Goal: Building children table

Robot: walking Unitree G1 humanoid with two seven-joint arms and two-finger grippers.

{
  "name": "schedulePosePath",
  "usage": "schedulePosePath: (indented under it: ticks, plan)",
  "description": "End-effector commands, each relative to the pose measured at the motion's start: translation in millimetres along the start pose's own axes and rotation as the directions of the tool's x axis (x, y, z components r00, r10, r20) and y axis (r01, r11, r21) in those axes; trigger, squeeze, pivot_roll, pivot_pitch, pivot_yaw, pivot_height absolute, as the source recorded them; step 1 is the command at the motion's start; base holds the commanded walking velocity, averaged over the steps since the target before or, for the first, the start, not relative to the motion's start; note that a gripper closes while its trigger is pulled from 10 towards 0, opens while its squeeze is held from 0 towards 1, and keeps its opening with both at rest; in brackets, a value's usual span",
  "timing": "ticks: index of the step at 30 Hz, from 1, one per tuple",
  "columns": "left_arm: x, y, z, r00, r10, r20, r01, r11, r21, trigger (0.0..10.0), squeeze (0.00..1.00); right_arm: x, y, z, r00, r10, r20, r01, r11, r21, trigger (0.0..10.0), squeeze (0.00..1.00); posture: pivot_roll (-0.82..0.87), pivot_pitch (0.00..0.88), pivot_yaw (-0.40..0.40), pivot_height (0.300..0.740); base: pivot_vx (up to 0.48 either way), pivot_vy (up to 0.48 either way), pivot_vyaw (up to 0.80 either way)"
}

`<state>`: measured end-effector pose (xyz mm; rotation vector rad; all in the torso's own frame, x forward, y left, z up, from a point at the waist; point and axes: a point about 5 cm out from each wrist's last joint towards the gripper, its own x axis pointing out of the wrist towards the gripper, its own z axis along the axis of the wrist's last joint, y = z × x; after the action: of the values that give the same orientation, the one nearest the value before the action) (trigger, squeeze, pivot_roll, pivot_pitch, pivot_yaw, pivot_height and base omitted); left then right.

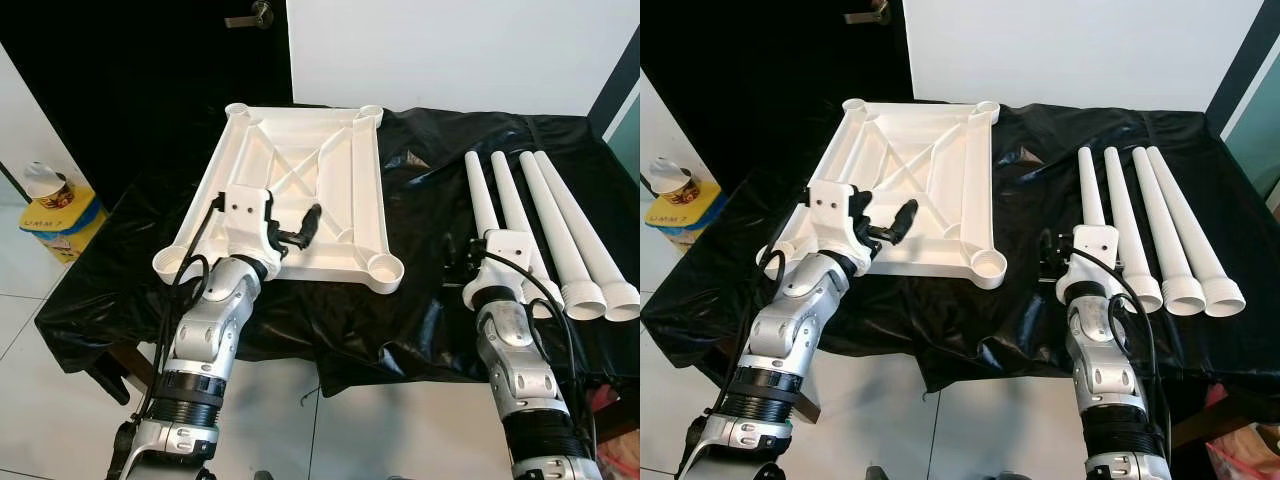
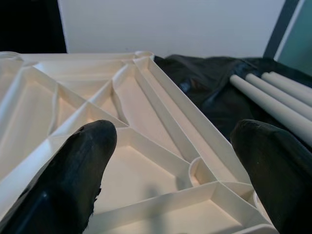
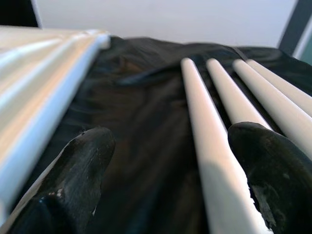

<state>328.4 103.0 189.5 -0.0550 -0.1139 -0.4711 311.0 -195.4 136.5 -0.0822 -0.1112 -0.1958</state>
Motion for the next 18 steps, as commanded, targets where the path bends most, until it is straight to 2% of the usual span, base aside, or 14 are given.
schedulePosePath:
  ticks: [1,4,7,8,10,18]
  plan:
    - [-1.8,-10.2,-1,0.986,-0.166,-0.022,0.166,0.986,0.011,10.0,0.00,-1.7,-5.7,-4,0.999,-0.032,-0.025,0.032,0.999,-0.022,10.0,0.00,-0.11,0.087,0.025,0.740,0.000,0.000,0.00]
    - [-2.2,-11.7,-1,0.985,-0.173,-0.024,0.173,0.985,0.018,10.0,0.00,-2.7,-8.7,-7,0.997,-0.055,-0.049,0.054,0.998,-0.032,10.0,0.00,-0.11,0.088,0.027,0.740,0.000,0.000,0.00]
    - [-3.7,-15.8,-1,0.979,-0.201,-0.035,0.201,0.979,0.010,10.0,0.00,-5.5,-15.1,-17,0.986,-0.112,-0.126,0.108,0.993,-0.040,10.0,0.00,-0.11,0.089,0.029,0.740,0.000,0.000,0.00]
    - [-3.7,-15.8,-1,0.979,-0.201,-0.035,0.201,0.979,0.010,10.0,0.00,-5.5,-15.1,-17,0.986,-0.112,-0.126,0.108,0.993,-0.040,10.0,0.00,-0.11,0.089,0.029,0.740,0.000,0.000,0.00]
    - [-4.8,-19.1,0,0.974,-0.224,-0.041,0.224,0.974,0.013,10.0,0.00,-8.0,-15.2,-26,0.976,-0.114,-0.188,0.111,0.993,-0.028,10.0,0.00,-0.11,0.085,0.030,0.740,0.000,0.000,0.00]
    - [-6.4,-25.4,1,0.965,-0.258,-0.047,0.259,0.966,0.008,10.0,0.00,-12.6,-13.3,-35,0.961,-0.107,-0.254,0.102,0.994,-0.031,10.0,0.00,-0.11,0.082,0.029,0.740,0.000,0.000,0.00]
